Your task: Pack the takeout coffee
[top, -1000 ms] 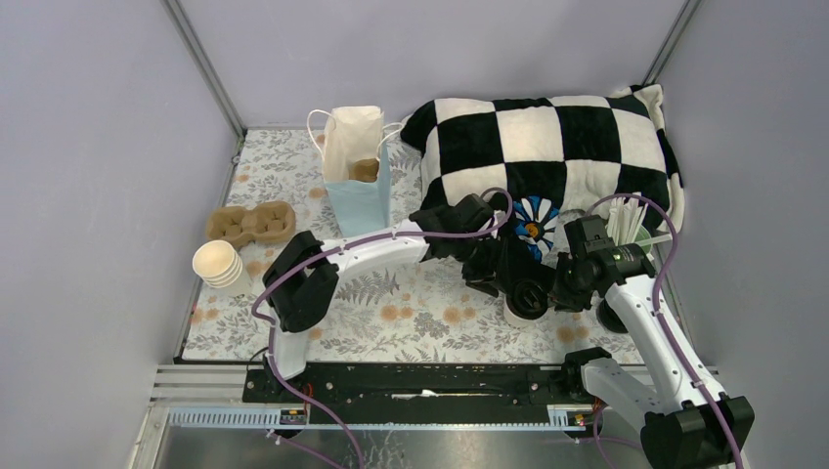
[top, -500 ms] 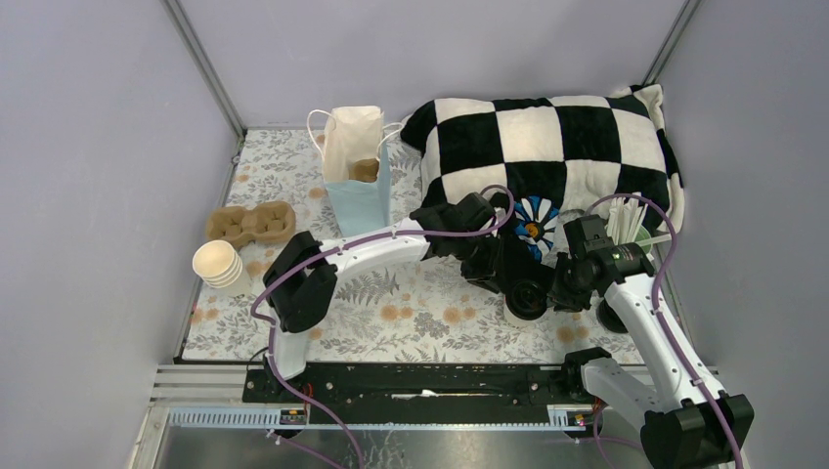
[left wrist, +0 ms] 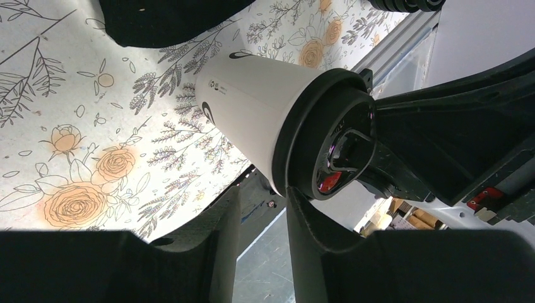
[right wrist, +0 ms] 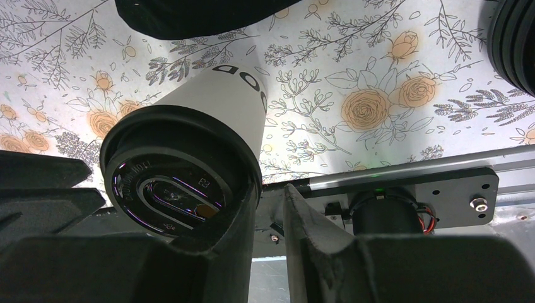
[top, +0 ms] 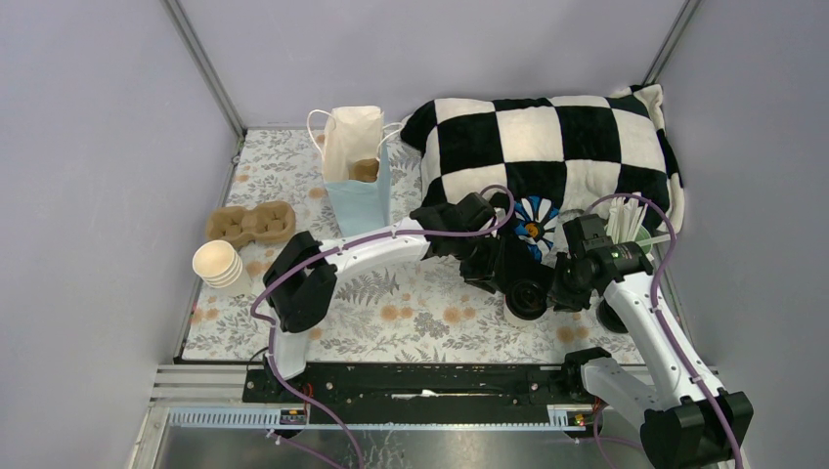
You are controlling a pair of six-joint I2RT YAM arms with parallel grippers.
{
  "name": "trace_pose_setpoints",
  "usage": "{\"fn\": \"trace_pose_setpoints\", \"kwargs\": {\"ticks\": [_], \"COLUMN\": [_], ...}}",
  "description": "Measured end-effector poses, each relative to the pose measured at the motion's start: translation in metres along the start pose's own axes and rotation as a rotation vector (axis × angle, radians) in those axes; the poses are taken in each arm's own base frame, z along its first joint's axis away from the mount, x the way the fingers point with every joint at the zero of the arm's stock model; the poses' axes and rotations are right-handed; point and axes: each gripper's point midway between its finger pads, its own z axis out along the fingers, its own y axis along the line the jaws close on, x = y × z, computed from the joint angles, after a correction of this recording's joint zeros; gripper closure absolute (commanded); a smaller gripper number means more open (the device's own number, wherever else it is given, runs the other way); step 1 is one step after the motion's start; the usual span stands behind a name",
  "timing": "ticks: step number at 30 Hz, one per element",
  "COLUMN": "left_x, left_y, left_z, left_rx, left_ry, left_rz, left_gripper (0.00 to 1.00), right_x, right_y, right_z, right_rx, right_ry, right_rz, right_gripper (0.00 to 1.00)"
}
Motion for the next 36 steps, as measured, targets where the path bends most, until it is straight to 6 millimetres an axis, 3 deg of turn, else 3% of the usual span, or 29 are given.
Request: {"fn": "trace_pose_setpoints", "kwargs": {"ticks": [10,15,29,36], "left_x": [-0.003,-0.003,-0.003,0.0], "left_y": [-0.01,-0.007,-0.001,0.004], "left_z": [0.002,0.007,0.009,0.007], "left_rx": [0.02,0.013,-0.031,-0.059], "left_ry": [-0.001,0.007,0.02,0.025], "left_rz": [0.015,0.015,0.02,0.027], "left_gripper": [0.63,0.7,0.78,0.67], "right_x": [-0.001,0.0,-0.004,-0.005], "right_y": [0.0,0.0,0.002,0.006], "right_z": [0.001,0.001,0.001,-0.001], "right_rx": [0.001,0.002,0.007,0.004], "right_ry": [0.002,0.002,0.011,0.035], "right_rz": [0.0,0.0,0.001,-0.003], "right_gripper": [0.71,0.7,0.7,0.65]}}
